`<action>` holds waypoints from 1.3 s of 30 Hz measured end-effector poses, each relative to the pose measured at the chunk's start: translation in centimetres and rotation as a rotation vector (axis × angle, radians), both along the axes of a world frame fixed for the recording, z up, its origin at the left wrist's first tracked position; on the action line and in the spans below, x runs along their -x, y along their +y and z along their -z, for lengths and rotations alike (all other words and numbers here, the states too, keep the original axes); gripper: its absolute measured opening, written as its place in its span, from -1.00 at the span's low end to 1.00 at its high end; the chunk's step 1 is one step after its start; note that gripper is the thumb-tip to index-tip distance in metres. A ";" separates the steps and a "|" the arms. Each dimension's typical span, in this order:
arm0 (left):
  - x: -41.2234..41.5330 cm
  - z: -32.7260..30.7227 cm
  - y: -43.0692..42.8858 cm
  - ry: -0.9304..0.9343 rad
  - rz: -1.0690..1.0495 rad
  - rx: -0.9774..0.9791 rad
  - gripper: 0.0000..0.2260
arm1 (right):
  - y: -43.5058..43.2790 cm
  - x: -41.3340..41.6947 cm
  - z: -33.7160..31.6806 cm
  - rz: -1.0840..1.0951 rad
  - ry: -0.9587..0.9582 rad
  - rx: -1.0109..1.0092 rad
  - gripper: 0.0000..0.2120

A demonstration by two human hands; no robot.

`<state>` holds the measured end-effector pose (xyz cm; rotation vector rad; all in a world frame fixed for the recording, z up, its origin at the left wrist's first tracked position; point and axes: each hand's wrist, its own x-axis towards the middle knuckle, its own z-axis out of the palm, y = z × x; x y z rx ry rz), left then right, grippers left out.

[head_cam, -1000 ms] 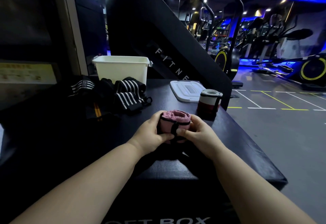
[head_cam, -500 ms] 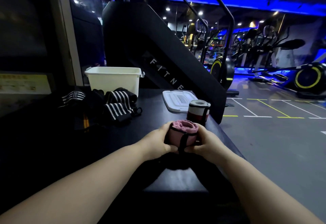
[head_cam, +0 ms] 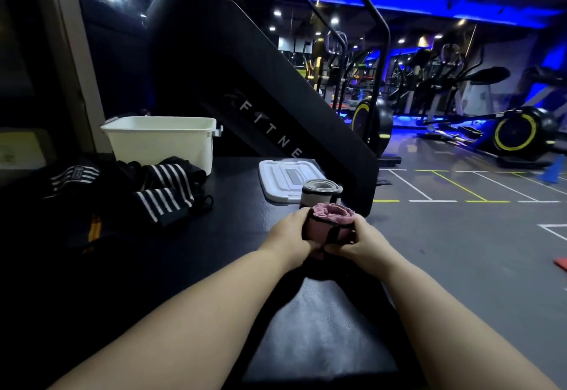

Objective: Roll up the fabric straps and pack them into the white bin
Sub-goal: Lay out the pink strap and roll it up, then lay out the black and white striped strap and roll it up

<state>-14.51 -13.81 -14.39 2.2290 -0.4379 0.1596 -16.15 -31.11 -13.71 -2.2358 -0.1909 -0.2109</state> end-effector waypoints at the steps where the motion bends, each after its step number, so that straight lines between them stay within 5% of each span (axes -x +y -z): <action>1: -0.3 0.0 -0.2 -0.002 -0.004 0.003 -0.47 | -0.1 -0.3 0.1 0.000 -0.021 -0.008 -0.40; 22: -1.3 1.3 -1.6 0.018 -0.160 0.119 -0.61 | -0.6 -2.0 2.6 0.159 -0.122 -0.203 -0.40; 27: -0.8 1.2 -1.2 0.077 -0.187 0.091 -0.65 | -0.8 -0.9 2.4 0.300 -0.199 -0.123 -0.45; 33: 0.3 -0.2 1.9 0.146 -0.143 -0.138 -0.69 | 0.6 1.9 0.4 0.321 -0.235 -0.031 -0.79; 39: 2.5 -0.6 9.6 0.097 -0.196 -0.341 -0.82 | 7.2 3.2 -1.1 0.144 -0.169 0.070 -0.80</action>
